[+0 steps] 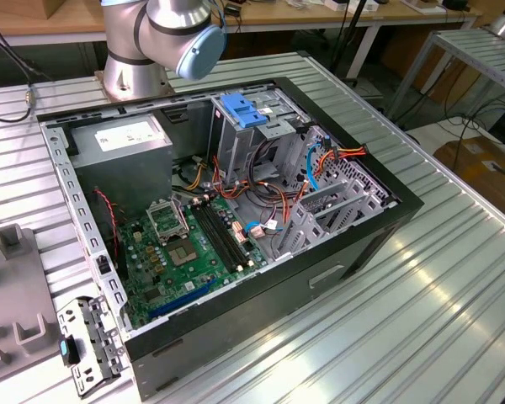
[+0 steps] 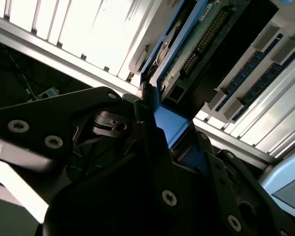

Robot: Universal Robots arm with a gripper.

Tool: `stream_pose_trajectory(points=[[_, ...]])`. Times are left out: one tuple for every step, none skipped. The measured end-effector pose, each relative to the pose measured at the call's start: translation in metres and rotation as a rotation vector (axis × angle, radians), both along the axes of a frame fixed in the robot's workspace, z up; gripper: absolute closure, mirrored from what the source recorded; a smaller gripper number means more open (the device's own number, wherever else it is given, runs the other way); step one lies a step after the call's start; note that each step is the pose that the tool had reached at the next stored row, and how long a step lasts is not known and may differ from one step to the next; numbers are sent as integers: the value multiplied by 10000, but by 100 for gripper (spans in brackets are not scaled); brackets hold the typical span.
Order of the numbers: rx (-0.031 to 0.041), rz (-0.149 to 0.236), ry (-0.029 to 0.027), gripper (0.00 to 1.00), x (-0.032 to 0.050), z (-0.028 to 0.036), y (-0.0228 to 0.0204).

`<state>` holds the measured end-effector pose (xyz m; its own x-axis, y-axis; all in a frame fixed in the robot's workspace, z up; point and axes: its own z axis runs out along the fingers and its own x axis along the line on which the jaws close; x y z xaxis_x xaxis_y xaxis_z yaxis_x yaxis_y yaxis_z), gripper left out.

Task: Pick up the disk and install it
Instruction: 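Pick up the disk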

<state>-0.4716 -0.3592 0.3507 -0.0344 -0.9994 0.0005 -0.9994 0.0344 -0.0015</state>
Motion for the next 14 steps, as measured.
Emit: stream_pose_trajectory(points=[[0, 0, 0, 63, 0, 3, 0], [0, 0, 0, 63, 0, 5, 0], [0, 0, 1, 63, 0, 8, 0], [-1, 0, 2, 63, 0, 13, 0], [0, 0, 1, 63, 0, 18, 0], [0, 0, 0, 63, 0, 23, 0], [-1, 0, 1, 63, 0, 27, 0], [-1, 0, 1, 63, 0, 32, 0], [0, 0, 1, 63, 0, 37, 0], [0, 0, 0, 63, 0, 41, 0], [0, 0, 0, 63, 0, 45, 0], [0, 0, 1, 63, 0, 49, 0], [-1, 0, 2, 63, 0, 54, 0], [0, 0, 1, 63, 0, 57, 0]])
